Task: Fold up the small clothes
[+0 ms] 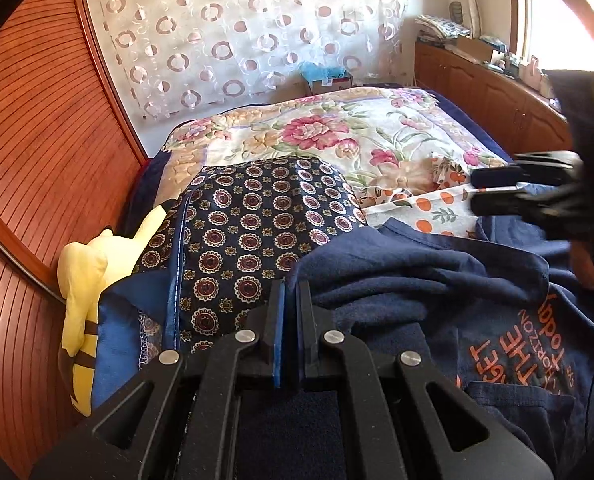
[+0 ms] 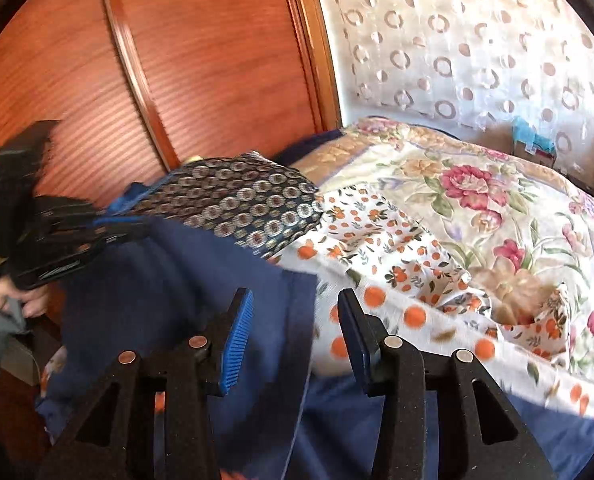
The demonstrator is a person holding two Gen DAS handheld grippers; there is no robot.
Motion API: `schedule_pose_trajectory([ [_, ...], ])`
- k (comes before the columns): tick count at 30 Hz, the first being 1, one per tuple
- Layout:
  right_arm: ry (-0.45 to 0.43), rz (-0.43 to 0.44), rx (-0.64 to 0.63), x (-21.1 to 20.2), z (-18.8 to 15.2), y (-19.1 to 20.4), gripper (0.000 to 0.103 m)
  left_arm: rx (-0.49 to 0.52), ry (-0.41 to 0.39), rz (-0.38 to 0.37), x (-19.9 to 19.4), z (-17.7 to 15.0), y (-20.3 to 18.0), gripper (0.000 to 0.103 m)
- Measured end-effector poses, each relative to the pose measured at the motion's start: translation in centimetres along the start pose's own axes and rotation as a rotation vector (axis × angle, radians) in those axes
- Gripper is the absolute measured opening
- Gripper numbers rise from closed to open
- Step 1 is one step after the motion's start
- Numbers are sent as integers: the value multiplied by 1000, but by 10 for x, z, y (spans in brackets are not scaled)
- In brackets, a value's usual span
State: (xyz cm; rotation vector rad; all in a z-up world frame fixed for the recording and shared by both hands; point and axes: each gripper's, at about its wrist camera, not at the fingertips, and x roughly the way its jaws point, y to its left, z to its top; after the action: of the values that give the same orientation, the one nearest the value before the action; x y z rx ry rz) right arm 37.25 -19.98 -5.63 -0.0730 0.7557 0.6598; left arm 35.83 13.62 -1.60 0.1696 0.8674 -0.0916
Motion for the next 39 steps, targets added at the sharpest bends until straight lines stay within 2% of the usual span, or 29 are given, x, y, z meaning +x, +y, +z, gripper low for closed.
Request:
schedule_pose_trajectory([
  [4, 121, 31, 30, 42, 3, 1, 46, -2, 3, 0, 0, 0, -1, 6],
  [12, 185, 19, 10, 97, 10, -2, 45, 5, 9, -13, 2, -4, -4, 6],
  [14, 190, 10, -31, 98, 17, 2, 42, 6, 10, -16, 3, -3, -3, 6],
  [16, 193, 5, -43, 99, 18, 6, 31, 4, 10, -16, 3, -4, -3, 6],
  [18, 209, 17, -40, 92, 22, 6, 6, 2, 9, -14, 4, -4, -3, 6],
  [19, 211, 27, -35, 82, 22, 8, 4, 0, 9, -13, 5, -4, -4, 6],
  [21, 184, 46, -22, 70, 25, 6, 4, -2, 5, -8, 4, -1, -4, 6],
  [25, 55, 82, -9, 25, 34, 9, 3, 2, -8, 4, 3, 7, -2, 6],
  [32, -113, 120, -75, -59, 45, 42, 3, -24, -65, 28, 4, 37, 4, 6],
  [36, -154, 157, -101, -90, 36, 63, 3, -50, -112, 38, 1, 49, 9, 6],
  [39, -152, 191, -122, -97, 20, 77, 3, -70, -138, 34, -4, 50, 15, 6],
])
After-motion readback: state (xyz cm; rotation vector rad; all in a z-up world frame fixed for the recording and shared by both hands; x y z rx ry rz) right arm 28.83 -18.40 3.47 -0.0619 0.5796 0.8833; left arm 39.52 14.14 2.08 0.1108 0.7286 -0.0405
